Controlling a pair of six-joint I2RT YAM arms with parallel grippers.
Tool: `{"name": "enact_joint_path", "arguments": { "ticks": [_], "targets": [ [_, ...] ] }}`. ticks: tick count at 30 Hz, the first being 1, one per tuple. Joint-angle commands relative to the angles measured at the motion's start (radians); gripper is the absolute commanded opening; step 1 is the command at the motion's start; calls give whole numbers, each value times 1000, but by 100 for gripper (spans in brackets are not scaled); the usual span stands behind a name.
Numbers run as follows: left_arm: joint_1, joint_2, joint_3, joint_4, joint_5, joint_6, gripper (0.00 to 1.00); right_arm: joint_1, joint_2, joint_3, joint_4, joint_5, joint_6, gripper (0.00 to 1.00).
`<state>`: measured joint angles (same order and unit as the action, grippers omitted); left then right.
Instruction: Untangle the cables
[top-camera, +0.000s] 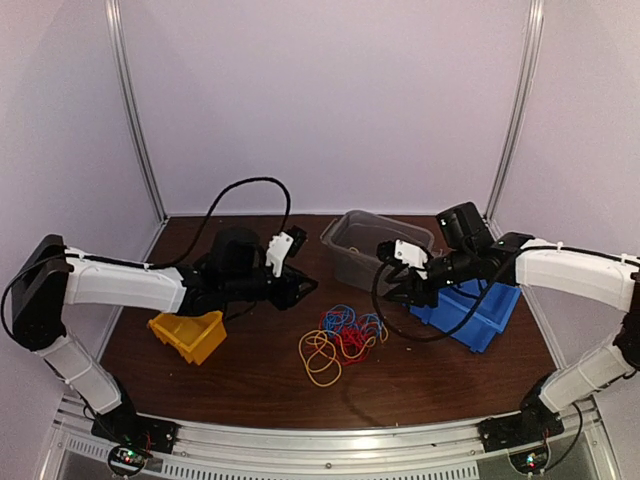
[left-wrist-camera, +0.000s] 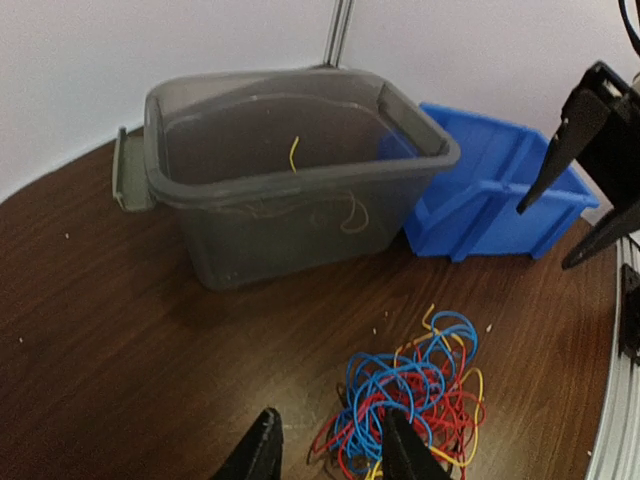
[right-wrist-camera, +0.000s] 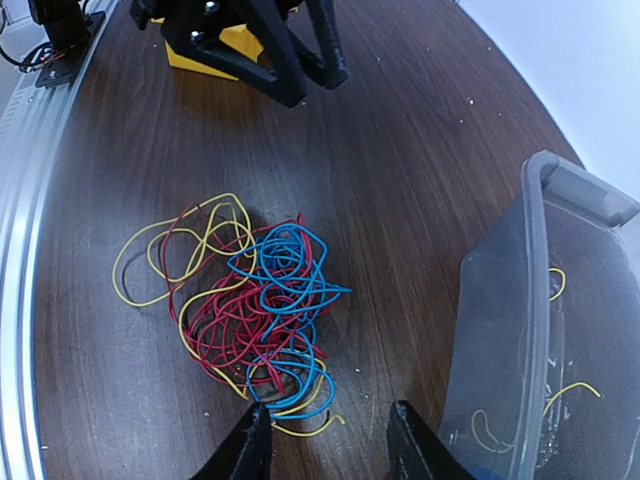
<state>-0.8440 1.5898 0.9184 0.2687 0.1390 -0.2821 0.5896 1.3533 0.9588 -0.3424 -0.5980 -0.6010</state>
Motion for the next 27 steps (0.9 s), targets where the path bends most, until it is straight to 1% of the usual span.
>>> {"name": "enact_joint_path", "arguments": {
  "ticks": [1, 4, 6, 8, 9, 11, 12, 13, 17, 19, 24, 27],
  "targets": [
    [0, -65, -104, -36, 98, -22, 31, 70, 91, 52, -18, 70, -52, 39],
    [0, -79, -174, -52, 109, -42, 22, 140, 161, 45, 24, 133, -64, 34],
    [0, -77, -195, -66, 125, -58, 20, 168, 211, 52, 40, 125, -63, 32],
    [0, -59, -200, -89, 129, -81, 22, 184, 263, 79, 41, 93, -39, 31],
    [0, -47, -200, -100, 118, -98, 25, 192, 285, 91, 38, 80, -32, 31],
    [1, -18, -200, -117, 82, -136, 37, 213, 318, 102, 47, 81, -21, 31],
    [1, -6, -204, -120, 67, -153, 41, 225, 331, 100, 54, 91, -20, 31],
    [0, 1, -212, -109, 74, -157, 42, 234, 340, 97, 59, 105, -18, 31],
    [0, -1, -272, 7, 168, -166, 45, 246, 362, 74, 76, 132, -8, 31],
    [0, 10, -288, 41, 177, -178, 45, 246, 359, 58, 89, 140, -4, 32],
    [1, 74, -302, 126, 243, -215, 39, 247, 366, 56, 109, 139, 13, 33],
    [0, 116, -279, 87, 196, -235, 35, 246, 388, 60, 120, 148, 30, 32]
  ]
}}
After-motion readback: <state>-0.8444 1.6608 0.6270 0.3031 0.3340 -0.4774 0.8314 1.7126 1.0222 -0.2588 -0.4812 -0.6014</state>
